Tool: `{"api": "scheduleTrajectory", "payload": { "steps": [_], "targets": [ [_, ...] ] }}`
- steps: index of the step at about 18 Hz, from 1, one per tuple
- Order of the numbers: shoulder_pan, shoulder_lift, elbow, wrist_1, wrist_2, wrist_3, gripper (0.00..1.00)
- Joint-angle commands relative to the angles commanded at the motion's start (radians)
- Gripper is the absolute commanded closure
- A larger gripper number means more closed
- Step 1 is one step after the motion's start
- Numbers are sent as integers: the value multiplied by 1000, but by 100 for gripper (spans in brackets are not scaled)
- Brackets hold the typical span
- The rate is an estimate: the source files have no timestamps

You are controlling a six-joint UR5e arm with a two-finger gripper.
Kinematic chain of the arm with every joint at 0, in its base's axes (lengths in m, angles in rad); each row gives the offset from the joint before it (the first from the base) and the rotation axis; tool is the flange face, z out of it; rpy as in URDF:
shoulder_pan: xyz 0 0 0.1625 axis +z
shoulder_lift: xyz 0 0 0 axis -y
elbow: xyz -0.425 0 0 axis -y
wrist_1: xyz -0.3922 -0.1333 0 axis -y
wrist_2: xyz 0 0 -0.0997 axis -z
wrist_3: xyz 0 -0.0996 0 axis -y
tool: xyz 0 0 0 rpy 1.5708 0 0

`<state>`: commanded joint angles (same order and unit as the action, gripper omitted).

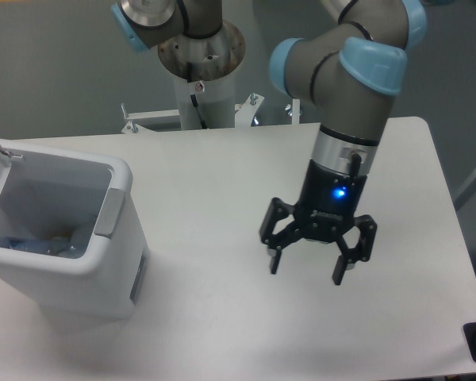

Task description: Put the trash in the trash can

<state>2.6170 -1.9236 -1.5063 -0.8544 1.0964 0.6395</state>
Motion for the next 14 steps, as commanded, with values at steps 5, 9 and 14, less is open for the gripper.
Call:
{"api": "scheduleTrajectory", "payload": {
  "steps": [5,9,14],
  "targets": [
    [-5,0,-38,-9,244,132,0],
    [-17,0,-74,-20,359,251,0],
    [-38,9,-126,-34,459,457,0]
  ]
}}
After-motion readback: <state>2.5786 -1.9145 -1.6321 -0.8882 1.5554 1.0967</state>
